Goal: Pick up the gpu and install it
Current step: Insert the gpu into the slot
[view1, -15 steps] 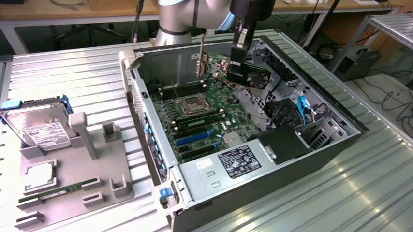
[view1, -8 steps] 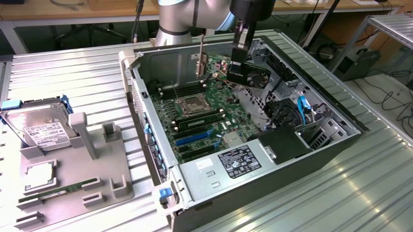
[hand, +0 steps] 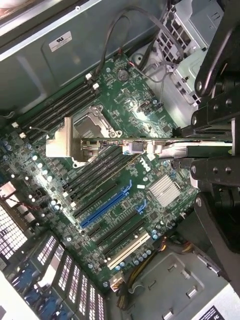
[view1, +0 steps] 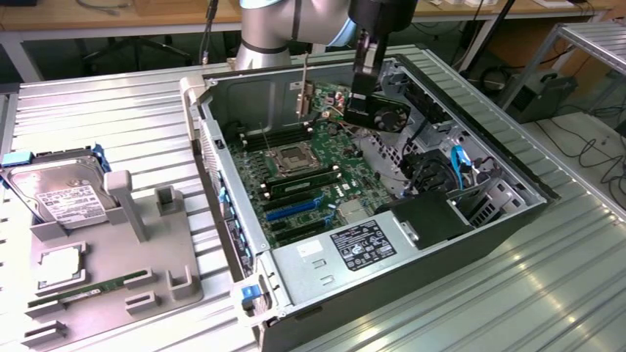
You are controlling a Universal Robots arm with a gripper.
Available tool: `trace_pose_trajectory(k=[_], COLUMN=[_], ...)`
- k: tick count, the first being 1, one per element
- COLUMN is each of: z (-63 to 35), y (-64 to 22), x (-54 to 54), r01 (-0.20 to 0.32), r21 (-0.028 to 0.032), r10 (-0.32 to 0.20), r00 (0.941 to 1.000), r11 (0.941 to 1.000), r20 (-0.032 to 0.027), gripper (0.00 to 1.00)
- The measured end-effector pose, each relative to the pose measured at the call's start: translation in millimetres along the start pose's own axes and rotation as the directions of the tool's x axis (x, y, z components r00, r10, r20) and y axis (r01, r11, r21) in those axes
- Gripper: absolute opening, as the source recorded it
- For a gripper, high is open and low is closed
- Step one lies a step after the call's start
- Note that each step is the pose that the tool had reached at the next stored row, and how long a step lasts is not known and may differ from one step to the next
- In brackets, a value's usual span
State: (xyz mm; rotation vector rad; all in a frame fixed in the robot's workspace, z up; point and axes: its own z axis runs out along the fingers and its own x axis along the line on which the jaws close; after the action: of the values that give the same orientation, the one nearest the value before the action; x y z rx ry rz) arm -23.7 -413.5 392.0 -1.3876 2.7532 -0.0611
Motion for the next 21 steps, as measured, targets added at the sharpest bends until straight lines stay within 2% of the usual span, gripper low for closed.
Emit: trace_pose_trajectory(k=[21], z=[0.0], y=[0.0], x=[0.0], r01=[0.093], r21=[-0.0029], r10=[-0.093], r00=[0.9956], r11=[0.9956], r20=[0.0058], gripper=[0.26])
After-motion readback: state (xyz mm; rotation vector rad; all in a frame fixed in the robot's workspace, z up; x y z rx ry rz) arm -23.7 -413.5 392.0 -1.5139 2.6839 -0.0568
